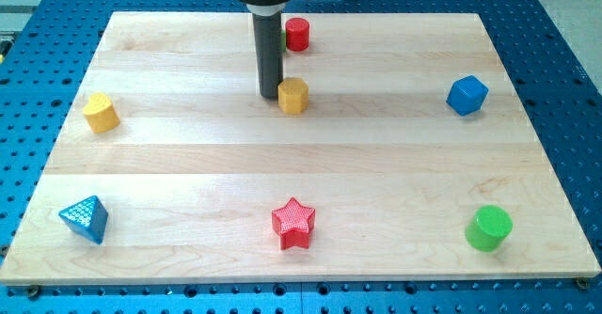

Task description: Slide the yellow heart to the top of the blue triangle

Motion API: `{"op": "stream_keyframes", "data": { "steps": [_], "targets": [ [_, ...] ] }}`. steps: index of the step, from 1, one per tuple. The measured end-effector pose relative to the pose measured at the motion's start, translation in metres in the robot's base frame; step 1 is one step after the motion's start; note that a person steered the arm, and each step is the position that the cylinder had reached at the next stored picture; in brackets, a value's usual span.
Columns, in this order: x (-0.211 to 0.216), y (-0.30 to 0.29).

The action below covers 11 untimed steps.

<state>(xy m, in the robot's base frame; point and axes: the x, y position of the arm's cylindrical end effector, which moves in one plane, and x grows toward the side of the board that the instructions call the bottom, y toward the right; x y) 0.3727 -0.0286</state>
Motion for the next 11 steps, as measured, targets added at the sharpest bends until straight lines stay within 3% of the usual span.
{"op": "stream_keyframes", "data": {
  "steps": [1, 2, 4, 6, 8, 10, 11],
  "targets": [
    [0.025, 0.039],
    [0.01, 0.016],
    [-0.021, -0.138],
    [0.026, -0.243],
    [0.069, -0.202],
    [0.106, -0.255],
    [0.113, -0.206]
  ]
}}
